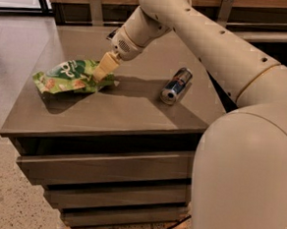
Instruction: Move green rice chip bag near redbull can
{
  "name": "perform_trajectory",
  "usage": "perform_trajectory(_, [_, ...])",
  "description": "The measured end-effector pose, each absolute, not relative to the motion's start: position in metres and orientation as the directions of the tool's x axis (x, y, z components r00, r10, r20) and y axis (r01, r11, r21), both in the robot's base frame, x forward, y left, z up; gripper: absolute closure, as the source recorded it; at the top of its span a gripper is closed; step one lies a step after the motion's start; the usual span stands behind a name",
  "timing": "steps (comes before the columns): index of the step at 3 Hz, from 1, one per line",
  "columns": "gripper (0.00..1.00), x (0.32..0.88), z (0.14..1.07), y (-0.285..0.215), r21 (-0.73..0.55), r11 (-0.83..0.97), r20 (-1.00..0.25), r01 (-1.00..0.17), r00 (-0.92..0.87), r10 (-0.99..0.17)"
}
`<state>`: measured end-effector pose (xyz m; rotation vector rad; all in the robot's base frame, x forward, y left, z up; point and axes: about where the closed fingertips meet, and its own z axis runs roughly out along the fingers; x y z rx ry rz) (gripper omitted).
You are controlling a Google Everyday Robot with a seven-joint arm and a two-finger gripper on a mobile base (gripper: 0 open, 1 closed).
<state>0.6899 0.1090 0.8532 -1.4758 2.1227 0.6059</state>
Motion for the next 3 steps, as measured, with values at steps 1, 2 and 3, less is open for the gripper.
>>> perform_trajectory(1, [0.84,0.689,0.854,0.107,0.077,0.303,-0.596,-0.950,-0.287,-0.750])
perform_trajectory(2, [1.00,0.693,0.859,0.102,0.064,0.309,-0.594,-0.949,-0.285,-0.752])
perform_trajectory(3, [1.00,0.708,0.872,0.088,0.003,0.336,-0.582,-0.942,-0.275,-0.765])
